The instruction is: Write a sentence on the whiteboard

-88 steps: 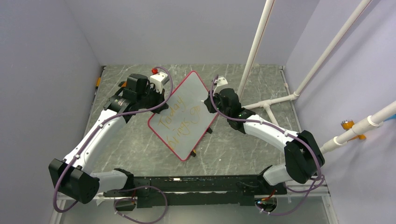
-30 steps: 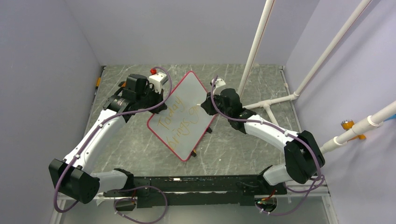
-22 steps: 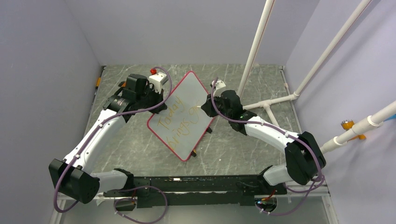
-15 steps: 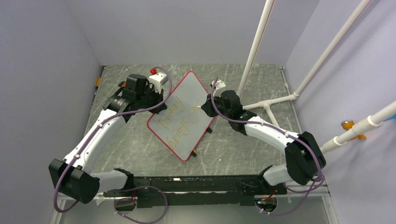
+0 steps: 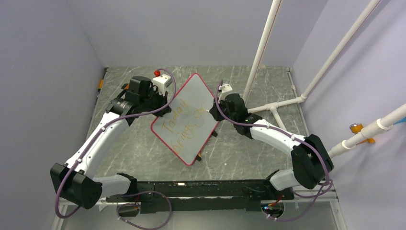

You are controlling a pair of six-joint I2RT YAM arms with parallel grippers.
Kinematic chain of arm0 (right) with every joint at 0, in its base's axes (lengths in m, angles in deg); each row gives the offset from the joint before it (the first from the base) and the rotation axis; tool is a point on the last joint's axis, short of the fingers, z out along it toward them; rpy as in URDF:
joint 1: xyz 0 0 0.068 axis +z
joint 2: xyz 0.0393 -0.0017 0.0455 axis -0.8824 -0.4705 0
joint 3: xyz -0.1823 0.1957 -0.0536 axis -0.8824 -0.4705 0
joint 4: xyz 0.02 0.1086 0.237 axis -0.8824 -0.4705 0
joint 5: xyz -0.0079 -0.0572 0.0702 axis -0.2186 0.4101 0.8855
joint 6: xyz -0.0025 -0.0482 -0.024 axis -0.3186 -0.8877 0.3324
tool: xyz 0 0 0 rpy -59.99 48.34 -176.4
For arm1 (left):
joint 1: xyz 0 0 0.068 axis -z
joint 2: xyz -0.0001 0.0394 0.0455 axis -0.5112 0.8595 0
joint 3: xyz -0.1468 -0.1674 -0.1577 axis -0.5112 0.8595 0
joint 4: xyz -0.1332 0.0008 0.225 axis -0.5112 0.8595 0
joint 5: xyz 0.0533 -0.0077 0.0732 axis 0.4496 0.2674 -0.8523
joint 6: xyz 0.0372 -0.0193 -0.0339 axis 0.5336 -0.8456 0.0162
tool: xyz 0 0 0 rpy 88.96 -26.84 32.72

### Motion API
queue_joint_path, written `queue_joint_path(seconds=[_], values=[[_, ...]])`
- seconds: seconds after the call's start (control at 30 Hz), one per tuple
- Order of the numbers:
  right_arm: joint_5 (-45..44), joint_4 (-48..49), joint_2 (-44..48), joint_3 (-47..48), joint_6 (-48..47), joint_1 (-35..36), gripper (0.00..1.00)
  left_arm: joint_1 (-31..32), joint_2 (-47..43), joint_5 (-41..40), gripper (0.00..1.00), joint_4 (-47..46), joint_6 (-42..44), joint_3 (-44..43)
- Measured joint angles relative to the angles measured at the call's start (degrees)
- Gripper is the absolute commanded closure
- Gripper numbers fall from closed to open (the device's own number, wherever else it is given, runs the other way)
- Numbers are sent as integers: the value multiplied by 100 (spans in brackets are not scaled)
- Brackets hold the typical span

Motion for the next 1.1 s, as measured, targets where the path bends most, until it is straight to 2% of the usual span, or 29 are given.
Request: queue_joint_path(seconds=[0.5, 1.1], values=[[-345, -348, -321, 573, -35, -4, 100, 0, 0, -13, 100, 0, -2, 0], [-153, -323, -474, 861, -28, -24, 100, 0, 0, -83, 100, -7, -4, 0]])
